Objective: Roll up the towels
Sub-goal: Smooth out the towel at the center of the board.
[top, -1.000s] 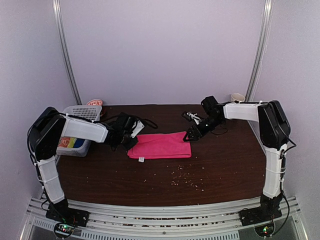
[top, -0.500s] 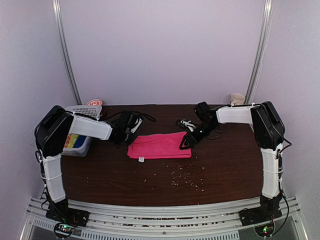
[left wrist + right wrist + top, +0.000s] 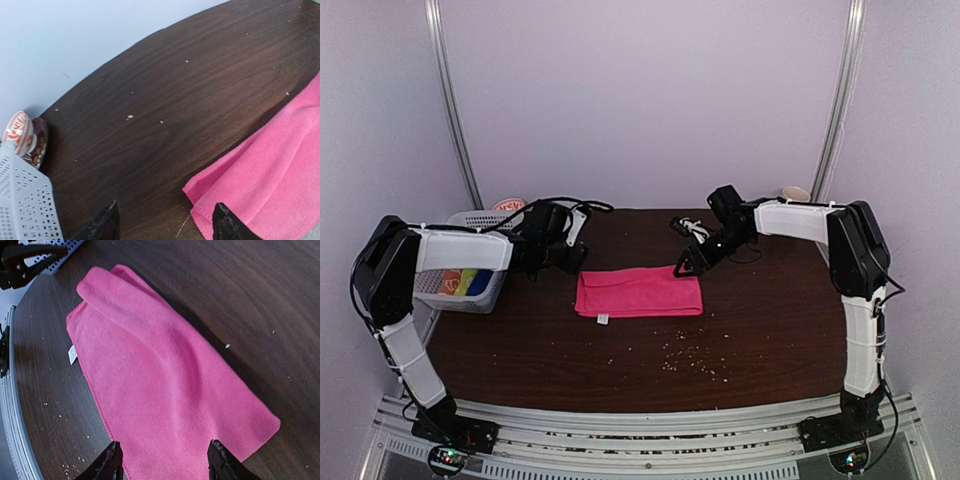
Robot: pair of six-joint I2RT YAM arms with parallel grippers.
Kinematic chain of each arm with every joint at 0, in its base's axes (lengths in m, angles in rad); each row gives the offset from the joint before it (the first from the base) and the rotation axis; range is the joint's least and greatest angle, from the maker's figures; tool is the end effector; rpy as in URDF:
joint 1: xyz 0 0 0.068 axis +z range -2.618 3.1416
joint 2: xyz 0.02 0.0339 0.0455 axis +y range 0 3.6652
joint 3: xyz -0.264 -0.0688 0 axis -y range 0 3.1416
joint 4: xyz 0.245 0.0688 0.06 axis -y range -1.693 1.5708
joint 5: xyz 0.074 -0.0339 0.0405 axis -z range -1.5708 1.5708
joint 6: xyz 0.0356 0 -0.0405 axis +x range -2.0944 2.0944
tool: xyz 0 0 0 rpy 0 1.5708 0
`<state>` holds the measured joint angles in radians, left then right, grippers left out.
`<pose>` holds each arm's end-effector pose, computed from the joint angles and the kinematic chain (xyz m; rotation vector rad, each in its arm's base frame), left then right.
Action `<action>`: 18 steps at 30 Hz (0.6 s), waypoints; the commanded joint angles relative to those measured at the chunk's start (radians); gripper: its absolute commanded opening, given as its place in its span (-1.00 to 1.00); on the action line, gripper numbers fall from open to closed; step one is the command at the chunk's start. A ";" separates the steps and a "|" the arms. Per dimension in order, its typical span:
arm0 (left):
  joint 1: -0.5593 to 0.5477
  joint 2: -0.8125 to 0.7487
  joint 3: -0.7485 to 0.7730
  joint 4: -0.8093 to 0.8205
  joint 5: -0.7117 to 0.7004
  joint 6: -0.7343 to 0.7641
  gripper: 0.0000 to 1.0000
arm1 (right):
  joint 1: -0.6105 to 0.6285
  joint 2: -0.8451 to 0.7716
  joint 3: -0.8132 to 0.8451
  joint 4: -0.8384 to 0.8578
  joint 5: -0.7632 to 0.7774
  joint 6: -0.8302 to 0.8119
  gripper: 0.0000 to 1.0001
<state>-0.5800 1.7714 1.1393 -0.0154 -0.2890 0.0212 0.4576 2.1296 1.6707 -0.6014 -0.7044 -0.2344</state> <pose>0.3334 -0.2063 0.2106 0.4951 2.1305 0.0058 0.3985 0.2220 0.1944 -1.0910 2.3078 1.0019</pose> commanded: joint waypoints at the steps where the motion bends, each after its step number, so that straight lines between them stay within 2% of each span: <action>1: 0.078 0.025 0.014 -0.037 0.299 -0.104 0.13 | -0.008 0.039 0.077 0.004 0.038 0.027 0.16; 3: 0.112 0.029 -0.001 -0.027 0.389 -0.166 -0.01 | -0.010 0.061 0.089 0.005 0.048 0.029 0.15; 5: 0.133 0.018 -0.031 0.010 0.472 -0.223 0.00 | -0.012 0.077 0.093 0.008 0.052 0.031 0.13; 8: 0.151 -0.013 -0.080 0.072 0.588 -0.303 0.17 | -0.014 0.090 0.087 0.013 0.054 0.034 0.12; 14: 0.154 -0.053 -0.176 0.186 0.713 -0.429 0.47 | -0.017 0.092 0.043 0.018 0.060 0.028 0.11; 18: 0.152 -0.044 -0.206 0.244 0.742 -0.467 0.51 | -0.029 0.092 0.019 0.023 0.060 0.027 0.09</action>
<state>-0.4271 1.7477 0.9596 0.0937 0.3607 -0.3637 0.4435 2.2242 1.7184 -0.5869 -0.6590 -0.2096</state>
